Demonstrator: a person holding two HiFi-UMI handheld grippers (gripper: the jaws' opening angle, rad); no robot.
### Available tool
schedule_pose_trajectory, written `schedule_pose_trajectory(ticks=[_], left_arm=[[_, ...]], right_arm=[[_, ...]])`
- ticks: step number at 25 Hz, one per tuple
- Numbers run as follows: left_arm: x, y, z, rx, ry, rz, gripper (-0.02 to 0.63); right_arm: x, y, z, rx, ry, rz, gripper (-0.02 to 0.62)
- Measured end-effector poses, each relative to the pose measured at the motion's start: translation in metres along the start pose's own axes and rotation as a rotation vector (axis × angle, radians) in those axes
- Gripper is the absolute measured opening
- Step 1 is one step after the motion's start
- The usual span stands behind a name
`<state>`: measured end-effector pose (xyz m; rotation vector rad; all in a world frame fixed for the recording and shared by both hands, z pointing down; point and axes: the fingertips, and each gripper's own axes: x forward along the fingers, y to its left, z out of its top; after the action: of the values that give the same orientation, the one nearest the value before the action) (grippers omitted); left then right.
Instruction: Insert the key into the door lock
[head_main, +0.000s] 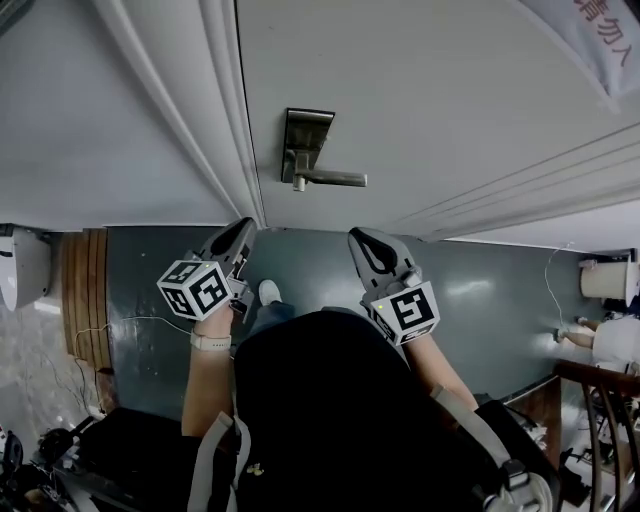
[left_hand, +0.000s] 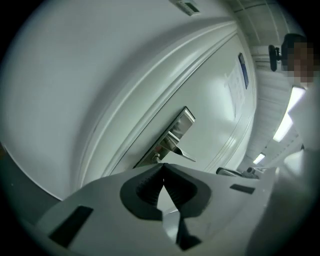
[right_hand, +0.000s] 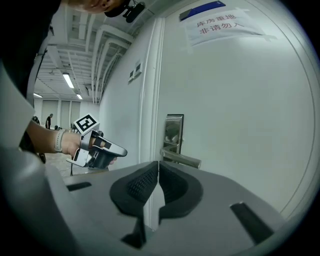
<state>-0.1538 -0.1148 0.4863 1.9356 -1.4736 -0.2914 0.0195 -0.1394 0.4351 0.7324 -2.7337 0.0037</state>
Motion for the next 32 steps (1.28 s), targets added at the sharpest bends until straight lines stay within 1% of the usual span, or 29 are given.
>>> schedule_pose_trajectory(ticks=[5,10,13,16,21,25,32], left_arm=[[-0.03,-0.013,0.013,0.166,-0.064,0.126,0.008],[-0.06,-0.03,0.025,0.297,-0.127,0.225,0.009],[-0.076,-0.041,0.028,0.377,-0.136,0.276,0.009],[-0.089,-0.051,0.028,0.444,-0.131,0.317,0.009],[-0.108,-0.063,0.028,0.515,-0.149,0.358,0.009],[-0.119,-0.078,0.03,0.562,-0.176,0.361,0.009],[-0.13,-0.099,0.029,0.638,-0.188,0.369,0.009]], right_arm=[[-0.001,0.013,0.011,-0.014,-0.033,0.056,0.018],[-0.003,0.028,0.022,-0.028,-0.053,0.112,0.018],[-0.004,0.036,0.03,-0.036,-0.08,0.136,0.018],[-0.005,0.045,0.037,-0.057,-0.086,0.173,0.018],[-0.007,0.059,0.049,-0.061,-0.104,0.214,0.018],[-0.01,0.067,0.063,-0.091,-0.129,0.231,0.018],[-0.017,0.076,0.081,-0.131,-0.156,0.252,0.018]])
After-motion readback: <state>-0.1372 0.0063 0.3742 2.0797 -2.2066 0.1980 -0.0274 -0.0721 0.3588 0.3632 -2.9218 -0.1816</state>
